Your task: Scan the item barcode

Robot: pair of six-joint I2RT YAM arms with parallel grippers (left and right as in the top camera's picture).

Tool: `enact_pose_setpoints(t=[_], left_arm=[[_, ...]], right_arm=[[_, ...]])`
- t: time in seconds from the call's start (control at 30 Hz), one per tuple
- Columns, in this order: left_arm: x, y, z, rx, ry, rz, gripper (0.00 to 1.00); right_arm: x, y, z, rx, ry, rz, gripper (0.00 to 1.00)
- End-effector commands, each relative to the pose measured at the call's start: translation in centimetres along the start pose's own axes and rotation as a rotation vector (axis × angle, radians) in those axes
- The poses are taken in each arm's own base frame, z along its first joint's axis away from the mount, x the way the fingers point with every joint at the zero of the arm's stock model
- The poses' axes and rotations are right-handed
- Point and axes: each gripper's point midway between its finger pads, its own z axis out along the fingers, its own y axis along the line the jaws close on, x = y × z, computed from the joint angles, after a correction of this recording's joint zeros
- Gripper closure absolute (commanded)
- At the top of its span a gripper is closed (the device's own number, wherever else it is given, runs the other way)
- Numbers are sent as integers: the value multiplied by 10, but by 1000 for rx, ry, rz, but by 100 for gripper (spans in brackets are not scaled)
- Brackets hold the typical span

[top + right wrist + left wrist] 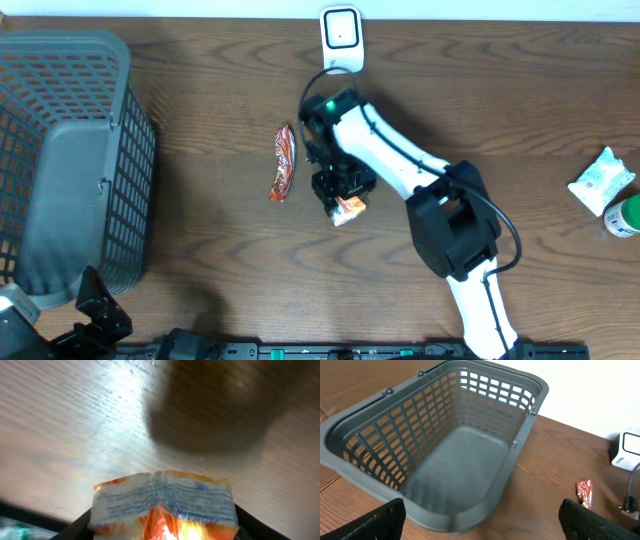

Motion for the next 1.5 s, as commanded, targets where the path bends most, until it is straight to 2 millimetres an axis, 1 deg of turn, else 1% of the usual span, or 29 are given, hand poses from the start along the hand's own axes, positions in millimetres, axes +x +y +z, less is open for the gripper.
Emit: enact_pose_setpoints(t=[0.0,0.1,0.2,0.4,0.47,0.6,0.67,0.73,0.83,0.93,1.0,1.03,1.13,1.3,1.37,1.47], left_arm=[[-2,1,-1,-4,-6,6,2],[-2,1,-1,-4,-6,6,2],[-2,1,-1,-4,-6,6,2],[-2,1,-1,-4,-6,6,2],[-2,1,-1,-4,-6,6,2],[-2,1,-1,-4,-6,6,2],[-2,1,-1,-4,-6,6,2],[-2,1,-1,-4,-6,6,2],[-2,1,-1,-4,-6,6,2],[-2,1,-1,-4,-6,6,2],[-2,1,-1,-4,-6,6,2],[-2,1,-1,-4,-6,6,2],[-2,1,-1,-4,-6,6,2],[-2,1,-1,-4,-6,6,2],[-2,1,-1,-4,-6,6,2],[-2,1,-1,-4,-6,6,2]], right_arm=[[3,9,-16,-212,29,163,41],[8,-1,-22,-280,66,262,41],[14,-7,-31,-370,96,308,41],[22,-28,-38,-414,121,364,42],[21,-31,-39,-416,114,356,44],[13,-33,-41,-418,76,336,54],[8,-33,-46,-418,46,326,55],[-2,-34,-56,-415,-6,297,54],[-22,-38,-78,-387,-124,256,53],[-51,-52,-108,-307,-297,214,53],[-72,-64,-129,-231,-426,193,52],[-88,-76,-143,-163,-516,189,50],[-119,-95,-166,-64,-683,188,47],[-165,-112,-191,6,-897,182,43],[-186,-120,-196,36,-976,182,41],[-217,-130,-200,69,-1085,186,41]])
